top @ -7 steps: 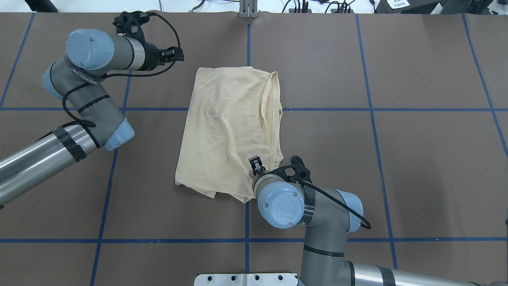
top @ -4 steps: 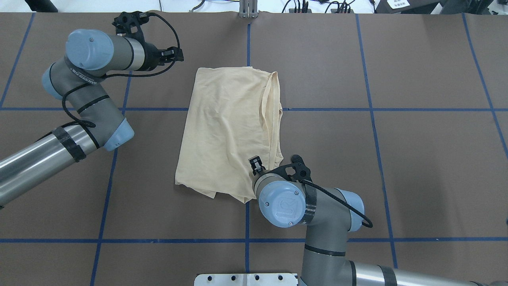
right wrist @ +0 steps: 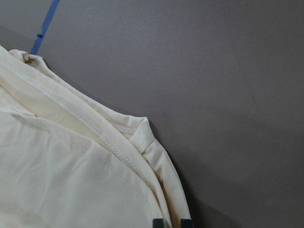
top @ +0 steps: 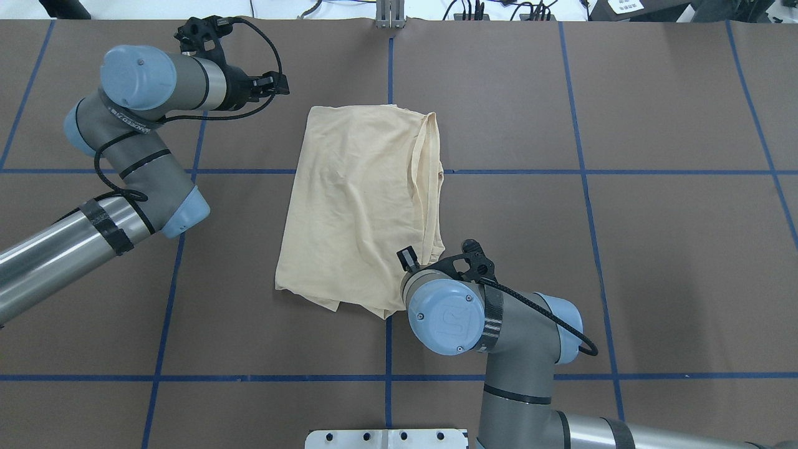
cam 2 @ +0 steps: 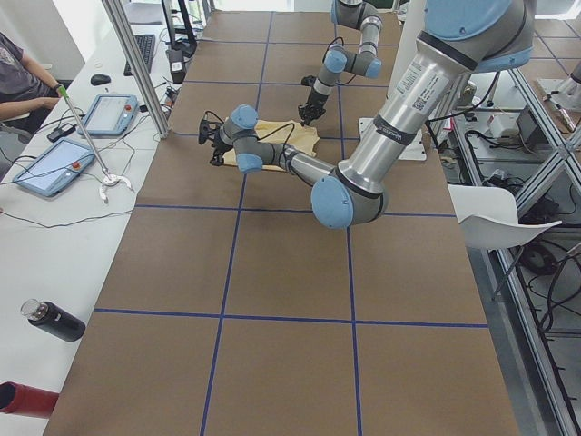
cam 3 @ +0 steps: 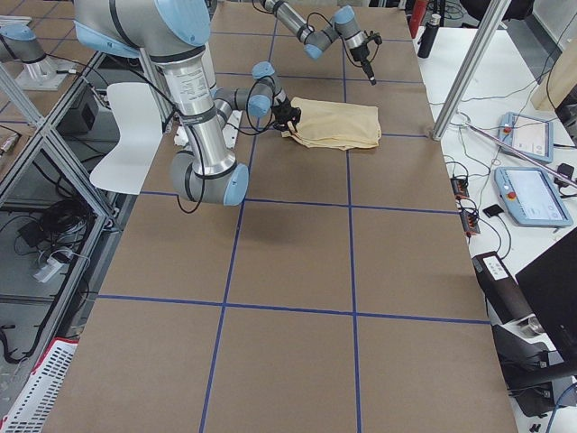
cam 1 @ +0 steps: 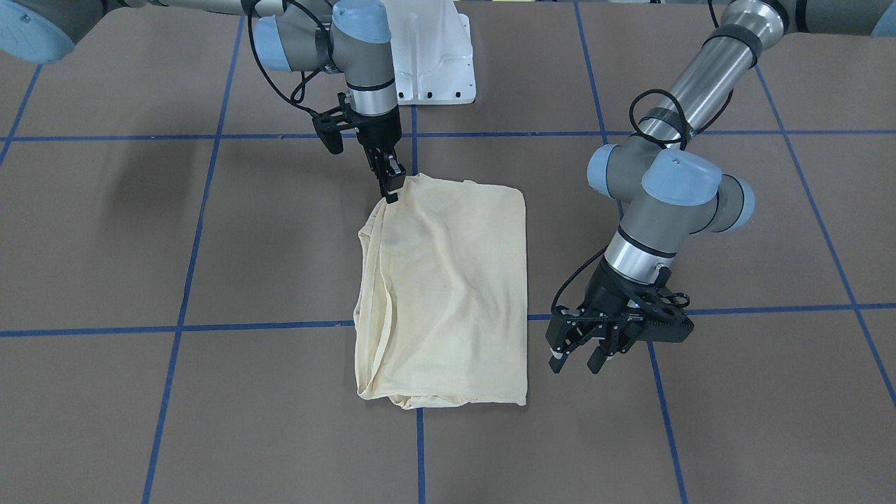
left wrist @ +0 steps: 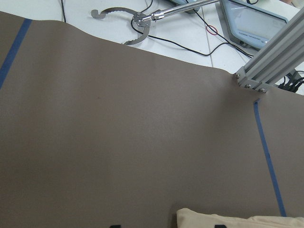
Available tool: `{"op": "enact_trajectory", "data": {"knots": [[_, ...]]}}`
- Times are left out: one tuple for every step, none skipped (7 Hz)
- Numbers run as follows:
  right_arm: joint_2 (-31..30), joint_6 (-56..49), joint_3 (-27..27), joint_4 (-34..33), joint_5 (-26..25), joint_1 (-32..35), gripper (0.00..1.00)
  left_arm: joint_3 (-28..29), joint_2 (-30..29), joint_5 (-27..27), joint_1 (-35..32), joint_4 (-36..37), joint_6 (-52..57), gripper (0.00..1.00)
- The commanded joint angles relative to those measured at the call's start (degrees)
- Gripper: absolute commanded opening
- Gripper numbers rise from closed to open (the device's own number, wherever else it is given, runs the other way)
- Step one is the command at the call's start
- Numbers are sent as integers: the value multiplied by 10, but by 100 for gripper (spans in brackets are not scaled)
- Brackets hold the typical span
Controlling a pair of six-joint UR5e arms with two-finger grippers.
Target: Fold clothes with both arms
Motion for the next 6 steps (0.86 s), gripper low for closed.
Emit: {"op": "enact_trajectory", "data": {"knots": [[0, -1, 1, -1, 1, 0, 15, -1, 1, 0, 0, 0, -1, 72], [-1, -1, 0, -1, 1, 0, 43, -1, 1, 0, 0, 0, -1, 72], [0, 1, -1, -1, 0, 0, 45, 0, 1, 0, 0, 0, -1, 72], [0, 0, -2, -1, 0, 0, 46, 0, 1, 0, 0, 0, -1, 72], [1, 0, -4, -2, 0, 0, 48, 0, 1, 0, 0, 0, -1, 72], [1, 0, -8, -2, -1, 0, 48, 0, 1, 0, 0, 0, -1, 72]]}}
